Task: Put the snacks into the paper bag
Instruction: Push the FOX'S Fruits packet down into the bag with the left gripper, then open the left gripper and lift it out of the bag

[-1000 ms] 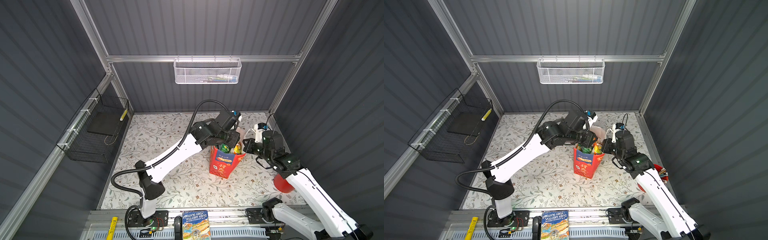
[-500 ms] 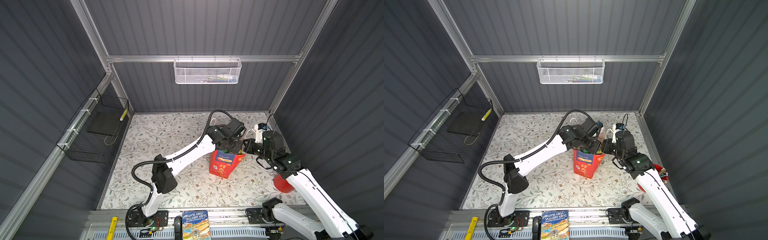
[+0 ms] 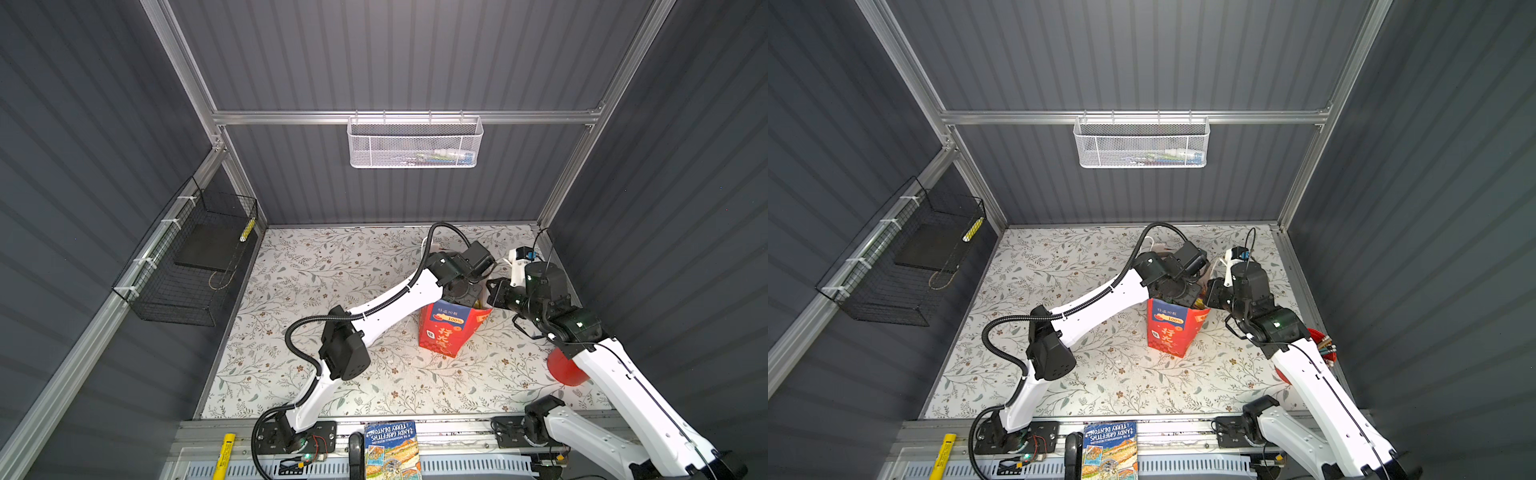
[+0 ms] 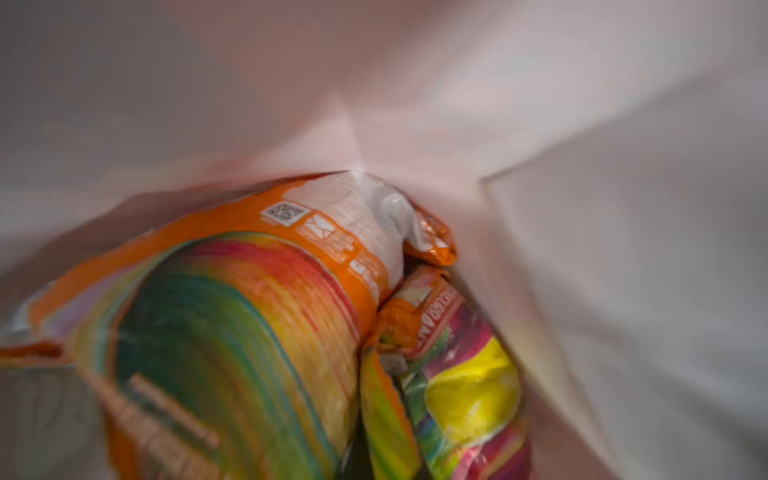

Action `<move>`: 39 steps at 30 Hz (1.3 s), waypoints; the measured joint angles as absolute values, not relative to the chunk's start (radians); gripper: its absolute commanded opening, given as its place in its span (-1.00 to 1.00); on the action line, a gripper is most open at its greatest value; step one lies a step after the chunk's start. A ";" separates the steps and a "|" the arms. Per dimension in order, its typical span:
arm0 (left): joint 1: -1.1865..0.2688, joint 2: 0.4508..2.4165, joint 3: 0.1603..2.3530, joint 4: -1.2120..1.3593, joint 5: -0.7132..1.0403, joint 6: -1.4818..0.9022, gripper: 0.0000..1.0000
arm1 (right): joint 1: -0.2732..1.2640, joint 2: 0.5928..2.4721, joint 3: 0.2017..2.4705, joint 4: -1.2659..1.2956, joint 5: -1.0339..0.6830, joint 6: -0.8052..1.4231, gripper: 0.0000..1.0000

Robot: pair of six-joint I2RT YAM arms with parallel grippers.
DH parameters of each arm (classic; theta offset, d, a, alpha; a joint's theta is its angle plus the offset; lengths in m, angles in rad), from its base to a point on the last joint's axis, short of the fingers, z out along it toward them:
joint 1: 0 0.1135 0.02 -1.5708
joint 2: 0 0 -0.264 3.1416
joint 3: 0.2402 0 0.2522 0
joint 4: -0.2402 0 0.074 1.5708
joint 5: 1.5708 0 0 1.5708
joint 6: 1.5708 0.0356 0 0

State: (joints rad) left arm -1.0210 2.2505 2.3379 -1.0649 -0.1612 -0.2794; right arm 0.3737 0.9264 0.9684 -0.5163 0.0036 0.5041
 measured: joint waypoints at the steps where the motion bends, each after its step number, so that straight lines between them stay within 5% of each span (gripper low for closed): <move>1: -1.014 2.259 2.344 -1.070 -0.155 -0.276 -0.55 | 0.374 0.926 0.968 -0.516 0.004 0.505 -1.00; 12: -0.979 2.138 2.265 -1.031 -0.028 -0.294 0.46 | 0.374 0.926 0.968 -0.515 0.004 0.504 -1.00; 24: -0.973 1.545 1.939 -0.803 -0.122 -0.326 0.99 | 0.374 0.926 0.968 -0.516 0.005 0.504 -0.93; 35: -0.921 1.633 1.887 -0.830 -0.249 -0.346 0.80 | 0.374 0.924 0.968 -0.518 0.006 0.504 -0.90; 37: -0.913 1.676 1.901 -0.838 -0.254 -0.348 0.52 | 0.374 0.923 0.968 -0.518 0.006 0.503 -0.90; 39: -0.904 1.708 1.911 -0.842 -0.253 -0.353 -0.02 | 0.374 0.922 0.968 -0.520 0.007 0.503 -0.84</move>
State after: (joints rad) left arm -0.9035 1.7081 1.9110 -0.8421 -0.2527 -0.3534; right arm 0.3737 0.9222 0.9684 -0.5198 0.0067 0.5030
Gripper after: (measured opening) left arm 0.721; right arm 0.056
